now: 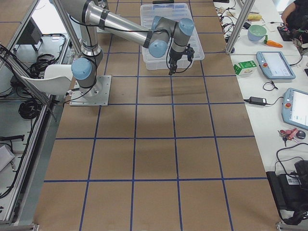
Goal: Place red block in blue tray from box
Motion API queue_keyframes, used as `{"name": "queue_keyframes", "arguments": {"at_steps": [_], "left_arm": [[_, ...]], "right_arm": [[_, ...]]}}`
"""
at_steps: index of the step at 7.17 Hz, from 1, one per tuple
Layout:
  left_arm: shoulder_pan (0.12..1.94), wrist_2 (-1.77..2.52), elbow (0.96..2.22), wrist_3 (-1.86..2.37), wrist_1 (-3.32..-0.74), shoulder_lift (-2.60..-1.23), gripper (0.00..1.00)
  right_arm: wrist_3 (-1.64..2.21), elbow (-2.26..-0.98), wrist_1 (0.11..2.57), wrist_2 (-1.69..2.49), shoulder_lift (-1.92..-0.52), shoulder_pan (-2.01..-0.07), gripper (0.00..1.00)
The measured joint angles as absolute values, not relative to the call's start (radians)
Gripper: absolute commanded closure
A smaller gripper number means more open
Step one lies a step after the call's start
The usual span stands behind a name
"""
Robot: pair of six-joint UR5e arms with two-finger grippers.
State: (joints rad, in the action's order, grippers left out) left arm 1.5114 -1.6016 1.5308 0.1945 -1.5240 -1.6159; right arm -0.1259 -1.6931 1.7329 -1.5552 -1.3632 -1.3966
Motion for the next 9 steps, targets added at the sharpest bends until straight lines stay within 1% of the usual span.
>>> {"name": "queue_keyframes", "arguments": {"at_steps": [1,6,9], "left_arm": [[1.513,-1.598,1.529,0.203,-1.523,-1.610,0.00],[1.544,-1.600,1.539,-0.138,-1.530,-1.563,0.00],[1.540,-1.610,1.531,-0.095,-1.540,-1.559,0.00]], "right_arm": [[-0.109,-1.694,1.733,-1.555,-1.363,-1.410,0.00],[-0.051,-1.694,1.733,-1.543,-1.362,-1.454,0.00],[-0.033,-1.694,1.733,-1.534,-1.362,-1.460,0.00]]}}
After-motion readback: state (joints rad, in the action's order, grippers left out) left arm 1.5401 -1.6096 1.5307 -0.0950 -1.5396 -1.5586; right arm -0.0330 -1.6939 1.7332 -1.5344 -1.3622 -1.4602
